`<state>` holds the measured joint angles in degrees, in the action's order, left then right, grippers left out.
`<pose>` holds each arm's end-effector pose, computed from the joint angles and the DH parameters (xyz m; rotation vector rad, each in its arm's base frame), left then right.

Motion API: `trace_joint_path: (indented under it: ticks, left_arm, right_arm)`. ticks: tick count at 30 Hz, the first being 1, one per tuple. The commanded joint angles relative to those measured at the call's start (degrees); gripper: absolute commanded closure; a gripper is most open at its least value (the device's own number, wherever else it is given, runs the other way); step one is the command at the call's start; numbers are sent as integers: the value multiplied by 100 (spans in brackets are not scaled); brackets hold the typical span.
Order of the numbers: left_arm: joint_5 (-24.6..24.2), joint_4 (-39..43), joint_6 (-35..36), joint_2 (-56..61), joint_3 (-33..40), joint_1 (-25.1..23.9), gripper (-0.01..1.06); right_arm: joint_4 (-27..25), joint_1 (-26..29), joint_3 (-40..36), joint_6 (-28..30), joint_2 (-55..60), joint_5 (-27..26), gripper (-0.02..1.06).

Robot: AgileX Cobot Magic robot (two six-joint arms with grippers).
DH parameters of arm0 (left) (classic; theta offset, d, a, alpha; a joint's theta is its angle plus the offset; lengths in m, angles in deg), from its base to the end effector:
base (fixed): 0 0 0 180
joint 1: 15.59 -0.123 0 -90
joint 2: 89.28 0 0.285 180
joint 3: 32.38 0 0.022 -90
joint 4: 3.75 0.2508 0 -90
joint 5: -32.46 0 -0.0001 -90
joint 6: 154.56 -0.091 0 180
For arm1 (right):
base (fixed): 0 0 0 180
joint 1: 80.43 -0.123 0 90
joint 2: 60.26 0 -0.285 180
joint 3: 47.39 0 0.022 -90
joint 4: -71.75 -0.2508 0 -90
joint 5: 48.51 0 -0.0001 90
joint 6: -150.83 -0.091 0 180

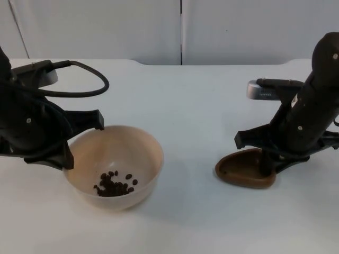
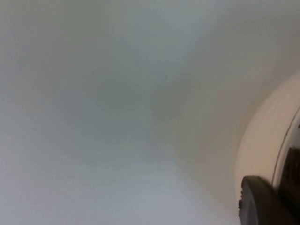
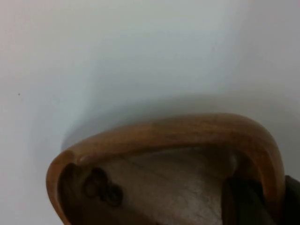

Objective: Pick up the bowl with the left hand and pour the coffee beans from the cup into the bowl with the right hand.

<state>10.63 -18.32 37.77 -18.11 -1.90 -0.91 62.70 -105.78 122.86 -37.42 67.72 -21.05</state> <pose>0.2903 -0.0849 0.1315 -0.2547 2.8287 -0.2941 0.3441 0.1703 0.0892 -0.2438 2.9014 0.2360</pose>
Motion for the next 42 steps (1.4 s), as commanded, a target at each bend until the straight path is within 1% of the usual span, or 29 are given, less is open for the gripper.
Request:
trace_joint_path:
  ticks: [1, 6, 7, 9, 10, 11, 12, 13, 14, 15, 16, 17, 19, 21, 22, 23, 24, 26, 27, 28, 29, 31, 35, 36, 38, 40, 42]
  left_arm:
    - [97, 51, -6, -8, 21, -10, 105]
    - [141, 51, -6, -8, 21, -10, 105]
    - [141, 51, -6, -8, 21, -10, 105]
    - [117, 51, -6, -8, 21, -10, 105]
    - [87, 51, -6, -8, 21, -10, 105]
    - [87, 51, -6, -8, 21, -10, 105]
    - [64, 51, -6, -8, 21, -10, 105]
    - [37, 51, -6, -8, 21, -10, 105]
    - [36, 51, -6, -8, 21, -10, 105]
    - [24, 51, -6, -8, 21, -10, 101]
    - [14, 51, -6, -8, 21, -10, 96]
    - [14, 51, -6, -8, 21, -10, 96]
    - [2, 51, -6, -8, 21, -10, 80]
    - [-11, 51, -6, -8, 21, -10, 57]
    - [-1, 27, -6, -8, 21, -10, 48]
    - [-1, 27, -6, -8, 21, -10, 48]
    - [7, 27, 5, -8, 21, -10, 39]
    - [7, 27, 17, 3, 21, -10, 23]
    - [7, 27, 17, 3, 21, -10, 21]
    - [-19, 27, 17, 12, 21, -10, 14]
    - [-19, 27, 17, 12, 21, -10, 14]
    - [-32, 40, 17, 94, 21, -10, 10]
    - [-32, 97, -105, 450, 21, -10, 10]
    - [-32, 97, -105, 450, 21, -10, 10]
    - [-32, 195, -359, 857, 21, -10, 10]
    - [-32, 219, -412, 1273, 21, -10, 10]
    - [-32, 219, -437, 1453, 21, -10, 10]
  right_arm:
    - [-14, 17, -12, -33, 19, 9, 104]
    - [-15, 17, -12, -33, 19, 13, 104]
    - [-15, 17, -12, -33, 19, 13, 103]
    - [-15, 17, -12, -33, 19, 13, 95]
    - [-15, 17, -12, -33, 19, 13, 88]
    - [-15, 17, -12, -33, 19, 13, 88]
    - [-15, 17, -12, -33, 19, 13, 77]
    - [-15, 17, -12, -33, 19, 13, 73]
    - [-15, 17, -12, -33, 19, 2, 67]
    - [-26, 17, -12, -33, 19, -22, 57]
    - [-26, 17, -12, -33, 19, -47, 52]
    - [-26, 17, -12, -33, 19, -47, 52]
    - [-47, 17, -12, -33, 19, -50, 45]
    - [-47, 17, -12, -33, 19, -50, 40]
    - [-47, 17, -12, -33, 19, -50, 39]
    - [-47, 17, -12, -33, 19, -50, 39]
    - [-47, 17, -12, -33, -3, -50, 37]
    - [-47, 17, -12, -33, -82, -50, 38]
    - [-47, 17, -12, -33, -122, -50, 38]
    - [-16, 17, -12, 9, -246, -50, 37]
    - [-16, 17, -12, 9, -246, -50, 37]
    - [-14, 17, -12, 92, -512, -9, 37]
    - [-14, 17, -12, 271, -1148, 133, 37]
    - [-14, 17, -12, 271, -1148, 133, 37]
    - [-14, 17, -12, 364, -1709, 224, 37]
    - [-14, 17, -12, 497, -2232, 265, 37]
    - [-14, 17, -12, 531, -2455, 280, 37]
